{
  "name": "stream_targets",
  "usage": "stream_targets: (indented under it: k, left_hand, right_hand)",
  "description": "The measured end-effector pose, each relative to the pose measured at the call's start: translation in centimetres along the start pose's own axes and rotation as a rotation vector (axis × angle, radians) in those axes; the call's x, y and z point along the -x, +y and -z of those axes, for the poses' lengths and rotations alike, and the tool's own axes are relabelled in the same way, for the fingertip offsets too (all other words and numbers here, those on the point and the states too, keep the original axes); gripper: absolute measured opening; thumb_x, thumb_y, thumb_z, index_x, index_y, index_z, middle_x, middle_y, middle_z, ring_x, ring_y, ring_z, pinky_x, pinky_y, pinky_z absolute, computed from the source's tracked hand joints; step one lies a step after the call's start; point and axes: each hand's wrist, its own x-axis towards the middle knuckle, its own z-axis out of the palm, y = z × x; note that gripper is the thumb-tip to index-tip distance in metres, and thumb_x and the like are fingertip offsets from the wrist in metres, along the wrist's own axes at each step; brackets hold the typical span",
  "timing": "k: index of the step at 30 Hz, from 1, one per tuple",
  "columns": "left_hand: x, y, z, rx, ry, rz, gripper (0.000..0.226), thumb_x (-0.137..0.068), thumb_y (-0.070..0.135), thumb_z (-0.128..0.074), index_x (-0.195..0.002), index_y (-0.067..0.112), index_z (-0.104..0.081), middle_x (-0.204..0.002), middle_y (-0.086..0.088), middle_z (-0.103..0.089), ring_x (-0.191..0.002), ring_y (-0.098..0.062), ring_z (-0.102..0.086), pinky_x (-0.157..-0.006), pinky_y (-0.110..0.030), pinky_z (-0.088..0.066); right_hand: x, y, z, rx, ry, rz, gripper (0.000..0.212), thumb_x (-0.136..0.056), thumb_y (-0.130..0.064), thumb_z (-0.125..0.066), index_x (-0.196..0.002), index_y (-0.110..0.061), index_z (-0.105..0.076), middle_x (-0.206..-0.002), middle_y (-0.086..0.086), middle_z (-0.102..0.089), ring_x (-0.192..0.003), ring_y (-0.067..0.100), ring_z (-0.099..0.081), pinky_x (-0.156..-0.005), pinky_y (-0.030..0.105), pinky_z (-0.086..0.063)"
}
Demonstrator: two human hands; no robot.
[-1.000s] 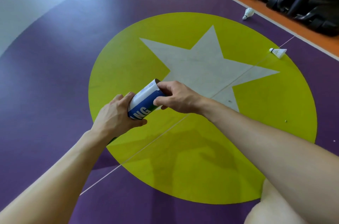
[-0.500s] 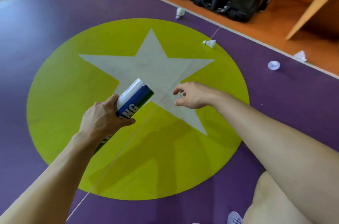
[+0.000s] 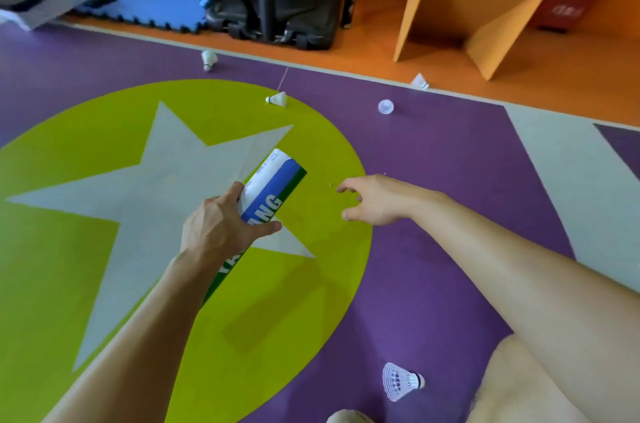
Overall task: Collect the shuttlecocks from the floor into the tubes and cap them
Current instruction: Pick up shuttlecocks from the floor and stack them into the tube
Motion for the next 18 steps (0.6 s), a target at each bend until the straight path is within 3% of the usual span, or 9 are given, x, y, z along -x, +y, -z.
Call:
stream_targets:
  k: [7, 12, 18]
  left_hand:
    - [0.2, 2.3, 1.9, 0.097, 0.075, 0.087, 0.070, -0.071, 0.086, -0.079, -0.109, 0.035, -0.051, -0.083, 0.010, -0.067, -0.073, -0.021, -0.068, -0.063, -0.037, -0.058]
    - [0.1, 3.8, 8.0, 0.077, 0.051, 0.186, 0.065, -0.072, 0.082, -0.083, -0.105, 0.037, -0.050, -0.083, 0.010, -0.068, -0.075, -0.023, -0.068, -0.064, -0.037, -0.056]
    - [-2.2, 6.9, 20.1, 0.013, -0.041, 0.206, 0.074, -0.066, 0.087, -0.081, -0.113, 0.037, -0.053, -0.094, 0.003, -0.075, -0.082, -0.027, -0.071, -0.070, -0.042, -0.062]
  right_hand:
    - [-0.1, 2.8, 0.0, -0.127, 0.042, -0.040, 0.063, -0.099, -0.043, -0.069, -0.155, -0.028, -0.045, -0.158, 0.007, -0.048, -0.141, 0.028, -0.051, -0.104, 0.036, -0.044]
    - [0.6, -0.1, -0.9, -0.396, 0.121, -0.076, 0.057, -0.096, -0.030, -0.073, -0.148, -0.014, -0.056, -0.147, 0.015, -0.061, -0.133, 0.029, -0.060, -0.104, 0.034, -0.045]
    - [5.1, -3.7, 4.7, -0.456, -0.029, -0.062, 0.062, -0.101, -0.033, -0.066, -0.156, -0.012, -0.046, -0.154, 0.012, -0.056, -0.141, 0.026, -0.054, -0.108, 0.033, -0.042]
